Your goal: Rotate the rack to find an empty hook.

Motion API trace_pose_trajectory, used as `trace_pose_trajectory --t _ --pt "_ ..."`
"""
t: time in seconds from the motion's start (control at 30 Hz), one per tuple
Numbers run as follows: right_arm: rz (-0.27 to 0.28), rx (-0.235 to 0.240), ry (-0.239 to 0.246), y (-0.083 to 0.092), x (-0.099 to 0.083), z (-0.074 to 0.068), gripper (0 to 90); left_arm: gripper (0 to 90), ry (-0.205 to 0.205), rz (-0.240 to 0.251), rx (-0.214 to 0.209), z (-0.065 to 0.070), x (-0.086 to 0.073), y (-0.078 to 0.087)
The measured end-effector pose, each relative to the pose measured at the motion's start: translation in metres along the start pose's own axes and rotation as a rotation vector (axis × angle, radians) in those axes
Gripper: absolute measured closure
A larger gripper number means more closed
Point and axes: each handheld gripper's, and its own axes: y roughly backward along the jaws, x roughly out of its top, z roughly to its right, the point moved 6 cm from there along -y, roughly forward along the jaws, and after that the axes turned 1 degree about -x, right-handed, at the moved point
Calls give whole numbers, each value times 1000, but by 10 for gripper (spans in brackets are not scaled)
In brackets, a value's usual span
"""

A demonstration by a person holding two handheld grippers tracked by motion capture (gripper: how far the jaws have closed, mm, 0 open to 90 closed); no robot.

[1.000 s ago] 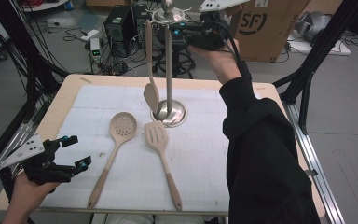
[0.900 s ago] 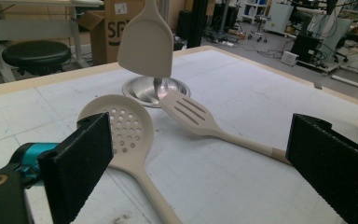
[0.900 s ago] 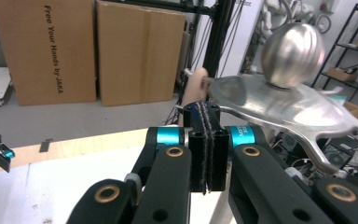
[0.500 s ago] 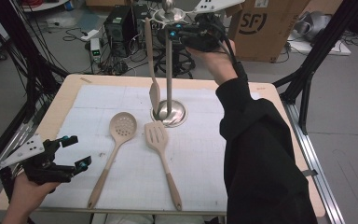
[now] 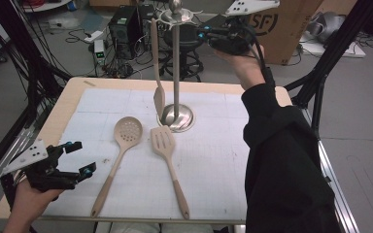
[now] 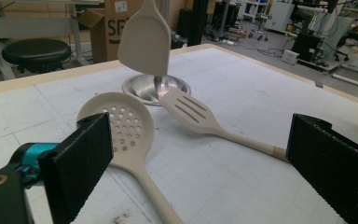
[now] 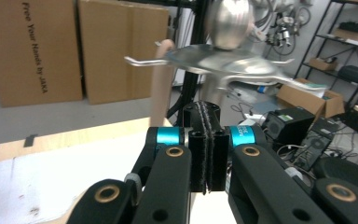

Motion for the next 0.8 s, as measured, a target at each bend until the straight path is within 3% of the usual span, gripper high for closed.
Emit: trace_pose_trajectory --t 0.27,0.8 --pt "8 -59 -18 6 0 18 900 78 0 -3 0 -1 -1 0" --pt "-6 -40 0 -5 13 16 900 78 5 12 11 -3 1 5"
